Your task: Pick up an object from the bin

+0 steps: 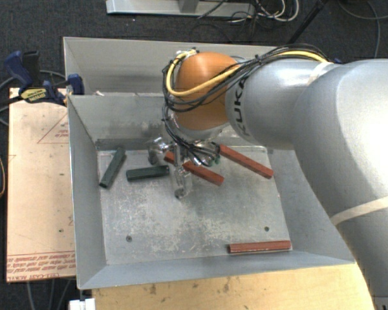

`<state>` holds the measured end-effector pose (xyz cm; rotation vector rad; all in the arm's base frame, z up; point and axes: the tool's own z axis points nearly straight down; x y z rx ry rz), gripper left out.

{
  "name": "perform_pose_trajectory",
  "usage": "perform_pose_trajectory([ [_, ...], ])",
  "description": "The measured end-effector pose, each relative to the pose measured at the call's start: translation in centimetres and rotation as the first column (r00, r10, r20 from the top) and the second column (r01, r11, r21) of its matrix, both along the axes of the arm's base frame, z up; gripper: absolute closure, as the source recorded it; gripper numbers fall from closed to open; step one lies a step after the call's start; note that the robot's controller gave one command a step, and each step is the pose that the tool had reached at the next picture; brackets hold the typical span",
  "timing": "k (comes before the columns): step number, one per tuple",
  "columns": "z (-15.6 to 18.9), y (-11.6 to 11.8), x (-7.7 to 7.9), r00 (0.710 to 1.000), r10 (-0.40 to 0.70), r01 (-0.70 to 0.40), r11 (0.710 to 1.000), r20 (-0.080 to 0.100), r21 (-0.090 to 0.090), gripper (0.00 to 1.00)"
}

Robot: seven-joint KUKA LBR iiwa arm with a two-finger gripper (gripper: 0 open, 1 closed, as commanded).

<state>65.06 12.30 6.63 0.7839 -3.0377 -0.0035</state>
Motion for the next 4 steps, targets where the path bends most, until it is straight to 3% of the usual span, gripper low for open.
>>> perform_pose_trajectory([
  [1, 0.6, 0.1, 0.3, 1.0, 0.0, 0.0, 1.0, 0.007, 0.002, 1.0],
  [2, 0.5, 0.1, 0.3, 1.0, 0.0, 0.0, 1.0, 0.008, 0.002, 0.0],
  [3, 0.5, 3.8, 0.4, 0.994, -0.113, 0.113, 0.994, 0.009, 0.003, 0.0],
  [4, 0.5, 3.7, 0.4, 0.993, -0.116, 0.116, 0.993, 0.009, 0.003, 1.0],
])
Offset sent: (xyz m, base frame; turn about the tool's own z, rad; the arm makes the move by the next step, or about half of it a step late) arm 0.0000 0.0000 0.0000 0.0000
